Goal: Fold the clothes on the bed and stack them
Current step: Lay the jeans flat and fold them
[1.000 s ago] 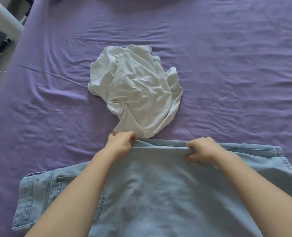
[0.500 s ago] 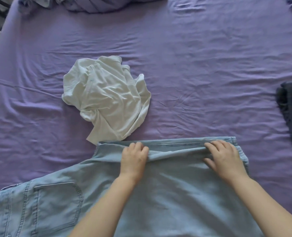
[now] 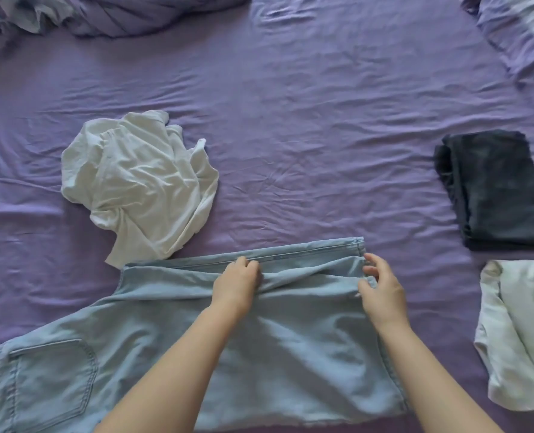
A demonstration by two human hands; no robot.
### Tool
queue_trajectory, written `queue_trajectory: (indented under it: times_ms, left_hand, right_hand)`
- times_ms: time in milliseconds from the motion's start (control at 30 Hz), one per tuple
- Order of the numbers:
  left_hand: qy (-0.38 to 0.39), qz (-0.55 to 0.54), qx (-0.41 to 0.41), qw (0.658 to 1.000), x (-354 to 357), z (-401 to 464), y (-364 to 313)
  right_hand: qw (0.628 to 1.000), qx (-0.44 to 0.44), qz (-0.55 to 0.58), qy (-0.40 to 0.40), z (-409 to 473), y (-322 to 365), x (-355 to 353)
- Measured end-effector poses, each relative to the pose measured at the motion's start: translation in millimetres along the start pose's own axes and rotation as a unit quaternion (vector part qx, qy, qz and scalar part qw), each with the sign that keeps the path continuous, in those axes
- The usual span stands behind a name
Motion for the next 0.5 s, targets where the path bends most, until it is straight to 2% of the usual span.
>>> queue_trajectory:
  times_ms: [100, 233, 367, 500]
  left_hand:
    - [-0.001, 0.023, -0.021, 1.000, 0, 5, -3]
    - [-0.041, 0.068, -0.015, 0.997, 0, 5, -9]
    - [-0.016, 0.057, 0.001, 0.998, 2, 5, -15]
    - [0.014, 0.044, 0.013, 0.999, 0, 10, -16]
  right_hand:
    - [0.999, 0.017, 0.009, -0.025, 1, -2, -1]
    - [0.988, 0.122, 0.047, -0.077, 0, -9, -1]
    - [0.979, 0.177, 0.075, -0.067, 4, -14, -2]
    - [0.977, 0.193, 0.077, -0.047, 7, -15, -3]
Point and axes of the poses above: each hand's wrist, its own z-axis towards the middle knuckle, its own x-axis out of the palm, y = z × x, the point moved 4 cm from there along z, towards the middle knuckle, and after that the axes turned 13 degrees about -x, right-handed, at the moved point
